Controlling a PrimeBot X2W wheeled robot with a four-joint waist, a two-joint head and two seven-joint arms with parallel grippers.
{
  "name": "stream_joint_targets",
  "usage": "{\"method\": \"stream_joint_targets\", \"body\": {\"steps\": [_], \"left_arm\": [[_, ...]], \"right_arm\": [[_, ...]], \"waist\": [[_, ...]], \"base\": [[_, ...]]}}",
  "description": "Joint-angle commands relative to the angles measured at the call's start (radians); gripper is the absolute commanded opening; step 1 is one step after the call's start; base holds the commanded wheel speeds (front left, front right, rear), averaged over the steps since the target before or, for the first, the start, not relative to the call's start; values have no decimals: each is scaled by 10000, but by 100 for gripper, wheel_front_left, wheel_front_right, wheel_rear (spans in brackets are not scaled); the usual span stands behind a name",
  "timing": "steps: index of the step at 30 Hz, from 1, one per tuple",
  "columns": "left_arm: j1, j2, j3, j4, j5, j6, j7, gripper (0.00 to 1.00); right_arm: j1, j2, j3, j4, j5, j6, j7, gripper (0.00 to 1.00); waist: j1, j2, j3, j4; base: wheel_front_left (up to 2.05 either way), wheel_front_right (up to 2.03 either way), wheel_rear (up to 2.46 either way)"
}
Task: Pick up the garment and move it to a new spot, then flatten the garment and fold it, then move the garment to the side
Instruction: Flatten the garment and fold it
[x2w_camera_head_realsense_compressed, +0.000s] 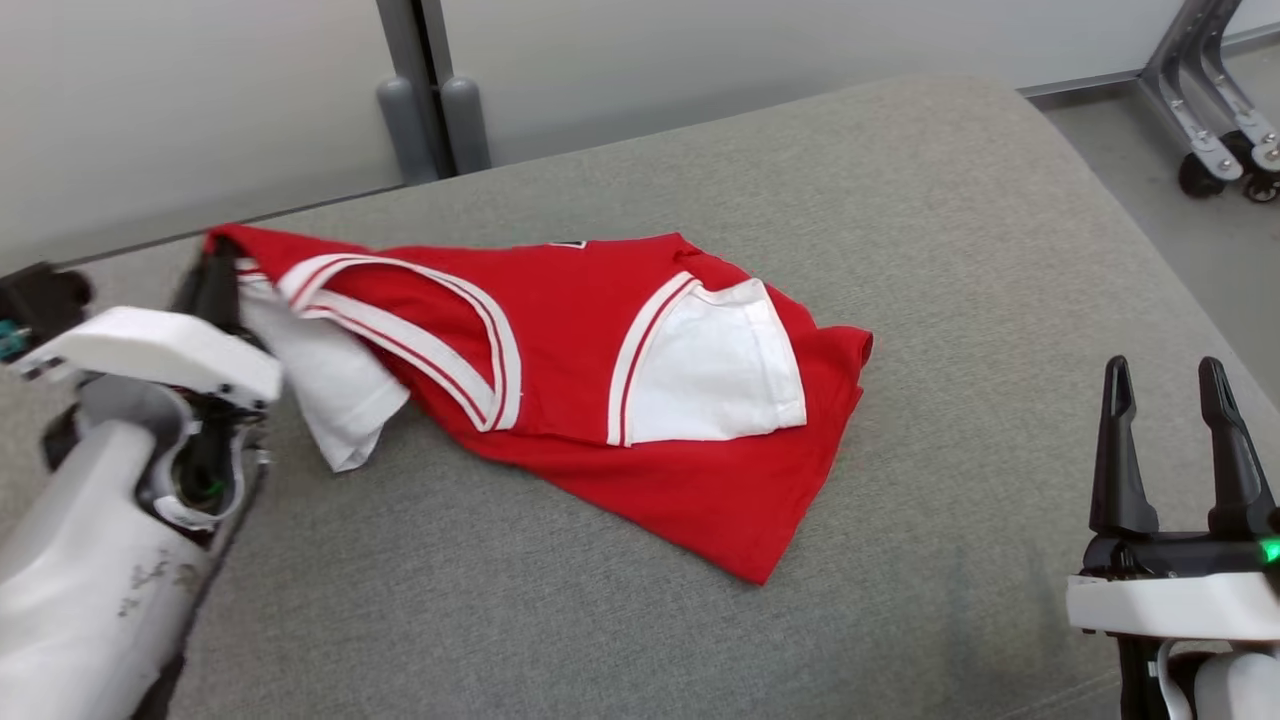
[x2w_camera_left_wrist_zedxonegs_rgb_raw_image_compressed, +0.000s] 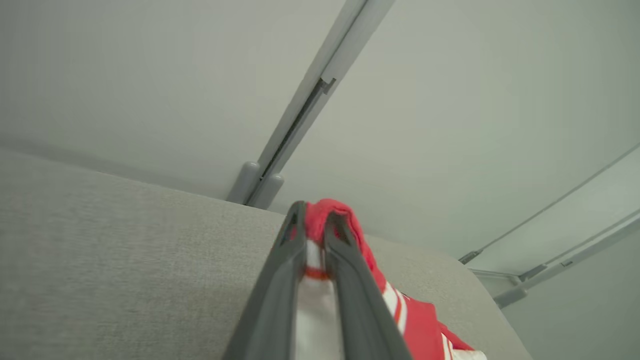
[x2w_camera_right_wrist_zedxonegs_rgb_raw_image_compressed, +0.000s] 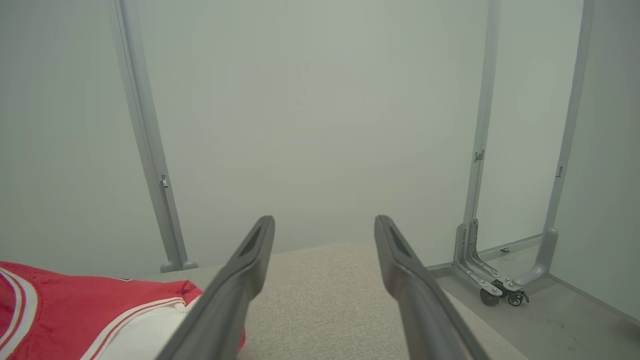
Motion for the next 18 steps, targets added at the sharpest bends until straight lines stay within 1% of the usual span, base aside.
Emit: {"method": "stream_joint_targets", "body": {"steps": [1,2,4,5,6,7,8,9,11,12,13,15,16,18], "left_arm": [[51,263,305,412,140,11,-500,100],[51,263,305,412,140,11,-500,100],[-4,482,312,682,671,-9,-823,100],[-44,551,299,699,1024,59,-925,100],[-70,649,315,650,1485,166,-990,100],[-178,797,580,384,2114,314,-1016,100],[-150,848,898,-59,2875,504,-1023,100],[122,779,1272,-664,3729,745,-1017,100],[1035,287,1882,-1952,5139,1135,-998,100],[1496,-81,2110,-2638,5666,1184,-1003,100],[1883,-425,2197,-3244,6063,1052,-1004,100],[2670,-978,1889,-3969,6774,713,-1013,100],[3014,-1217,1640,-4035,7001,547,-1015,100],[3482,-1851,1315,-3782,7022,251,-1008,100]], "right_arm": [[-130,-19,67,-26,-144,-3,-10,100],[-130,-19,67,-26,-144,-3,-10,100],[-193,-22,106,-52,-196,-3,-10,100],[-217,-22,110,-69,-211,-3,-10,100],[-233,-23,110,-89,-221,-3,-10,100],[-245,-22,117,-107,-236,-3,-10,100],[-252,-16,125,-138,-245,-3,-10,100],[-254,-17,140,-159,-250,-3,-10,100],[-223,-20,146,-150,-267,-3,-10,100],[-205,-23,132,-150,-276,-3,-10,100],[-189,-20,151,-145,-296,-3,-10,100],[-170,-22,189,-117,-313,-3,-10,100],[-191,-22,228,-107,-328,-3,-10,100],[-288,-20,306,-89,-343,-3,-10,100]], "waist": [[0,0,219,206],[0,0,219,206],[0,0,283,280],[0,0,317,322],[0,0,364,364],[0,0,421,418],[0,0,480,481],[0,0,534,541],[0,0,611,646],[0,0,639,696],[0,0,663,751],[0,0,689,839],[0,0,710,864],[0,0,753,891]], "base": [[0,0,0],[0,0,0],[0,0,0],[0,0,0],[0,0,0],[0,0,0],[0,0,0],[0,0,0],[0,0,0],[0,0,0],[0,0,0],[0,0,0],[0,0,0],[0,0,0]]}}
